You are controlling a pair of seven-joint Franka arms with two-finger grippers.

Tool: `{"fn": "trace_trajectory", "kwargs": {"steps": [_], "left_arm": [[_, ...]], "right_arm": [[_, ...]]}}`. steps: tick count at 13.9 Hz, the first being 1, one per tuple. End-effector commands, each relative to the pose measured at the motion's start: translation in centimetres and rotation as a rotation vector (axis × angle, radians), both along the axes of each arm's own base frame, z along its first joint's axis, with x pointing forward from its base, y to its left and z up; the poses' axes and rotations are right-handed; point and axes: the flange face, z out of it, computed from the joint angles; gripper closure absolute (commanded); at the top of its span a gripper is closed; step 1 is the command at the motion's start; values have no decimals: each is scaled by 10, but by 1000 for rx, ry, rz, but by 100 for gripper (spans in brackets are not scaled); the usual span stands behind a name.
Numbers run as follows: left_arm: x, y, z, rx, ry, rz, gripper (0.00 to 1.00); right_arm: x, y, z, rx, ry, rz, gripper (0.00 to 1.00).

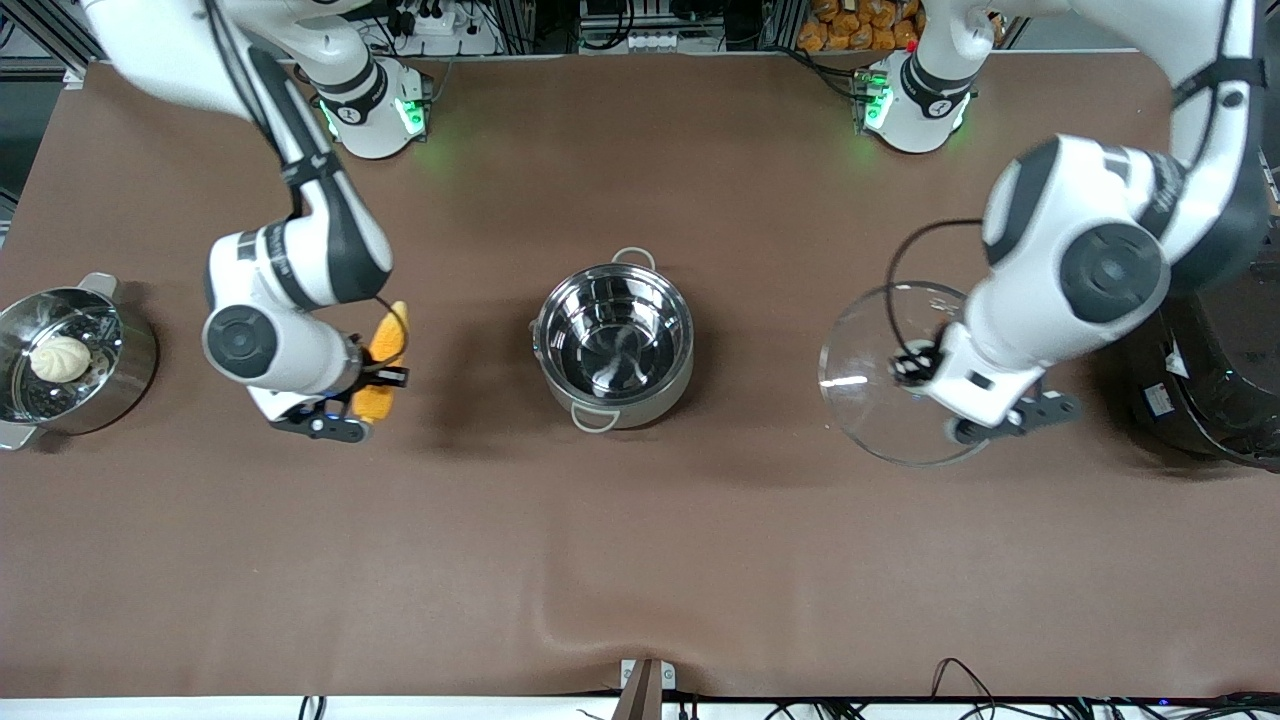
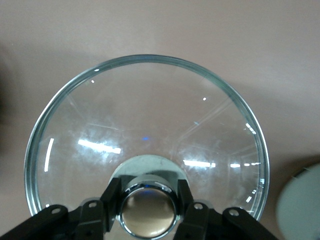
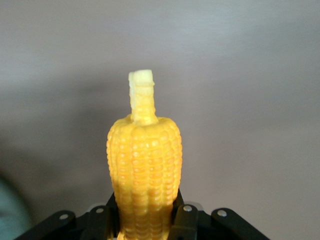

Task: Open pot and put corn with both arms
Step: 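Lower the lid onto the table while the right gripper carries corn over pot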

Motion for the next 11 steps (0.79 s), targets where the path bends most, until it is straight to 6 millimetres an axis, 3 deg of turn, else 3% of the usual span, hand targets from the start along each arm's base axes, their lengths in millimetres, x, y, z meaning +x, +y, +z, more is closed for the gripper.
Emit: {"fn": "trace_trajectory", "kwargs": {"steps": [1,3,4,6,9,11], "left_arm": [[-14,24,-45,-1,-27,-33,100],[-19,56,-85,-14,-54,-37,100],[-25,62,-103,-19,-62,-50,100],[-36,64,-134,-25,-86,-56,100],[-51,79,-174,-6,-121,-74,100],[-56,82,-186,-6,-109,-71,100]], "right_arm": [[-4,64,27,57,-16,-64,100],[-6,98,38,56,-39,-116,100],[-10,121,38,59,-42,-109,100],[-15,159,43,72,-57,-109,100],[-31,222,32,77,-63,-42,100],[-39,241,25,77,-62,-4,100]]}}
